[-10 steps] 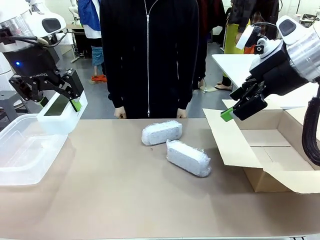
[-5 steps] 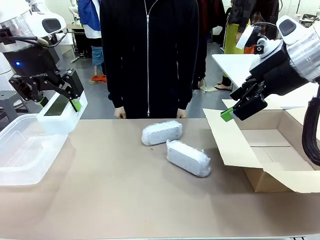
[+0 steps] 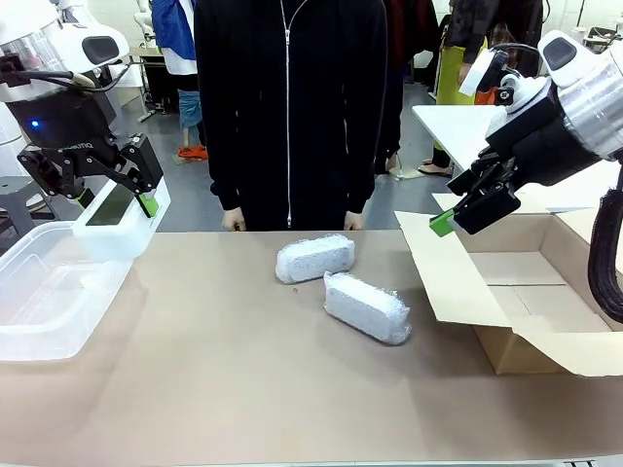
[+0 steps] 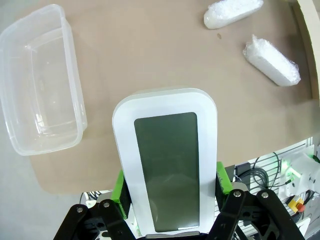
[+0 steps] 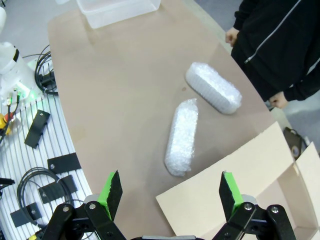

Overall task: Separate and place wrapped and unwrapped clocks.
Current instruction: If the picked Digital clock is wrapped, place it in the Package Box ; if not, place it in the Organizing box.

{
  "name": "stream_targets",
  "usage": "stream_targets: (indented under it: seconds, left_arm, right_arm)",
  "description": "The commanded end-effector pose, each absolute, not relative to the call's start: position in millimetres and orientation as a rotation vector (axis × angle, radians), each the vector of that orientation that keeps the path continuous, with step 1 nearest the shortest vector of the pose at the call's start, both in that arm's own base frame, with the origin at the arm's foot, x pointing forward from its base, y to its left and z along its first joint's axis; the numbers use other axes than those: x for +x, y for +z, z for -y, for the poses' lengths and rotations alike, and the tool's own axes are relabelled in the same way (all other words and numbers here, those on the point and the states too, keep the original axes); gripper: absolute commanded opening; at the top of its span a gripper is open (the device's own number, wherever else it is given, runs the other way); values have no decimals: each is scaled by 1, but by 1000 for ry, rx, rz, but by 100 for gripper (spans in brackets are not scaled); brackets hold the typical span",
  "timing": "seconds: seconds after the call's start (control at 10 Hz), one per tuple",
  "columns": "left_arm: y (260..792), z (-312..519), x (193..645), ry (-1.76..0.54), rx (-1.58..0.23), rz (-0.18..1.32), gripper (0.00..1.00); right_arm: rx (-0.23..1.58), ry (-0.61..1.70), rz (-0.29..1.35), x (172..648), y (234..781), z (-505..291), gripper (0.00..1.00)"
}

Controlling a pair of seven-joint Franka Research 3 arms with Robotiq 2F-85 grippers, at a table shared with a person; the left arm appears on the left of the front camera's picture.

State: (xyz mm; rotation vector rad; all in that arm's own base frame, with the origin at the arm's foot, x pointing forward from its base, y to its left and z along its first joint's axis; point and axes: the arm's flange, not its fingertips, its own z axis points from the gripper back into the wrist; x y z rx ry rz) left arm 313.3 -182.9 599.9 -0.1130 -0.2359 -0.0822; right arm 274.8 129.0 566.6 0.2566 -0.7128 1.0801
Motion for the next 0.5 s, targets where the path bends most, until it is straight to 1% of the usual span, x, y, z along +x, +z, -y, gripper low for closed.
stream_targets:
  seconds: [0.0,0.1,0.2,0.4]
  left_arm:
    - [602,183,314,-78,-113,247,37]
    - [600,183,313,-82,-113,236,79]
    - [598,142,325,8,-86,195,79]
    - [586,74,333,18,29,123,79]
  right_arm:
    - [271,1084,708,275,566,-129,100]
    - [271,1084,708,275,566,-129,100]
    - [271,1084,708,275,566,-129,100]
    - [271,1084,708,275,566,-129,100]
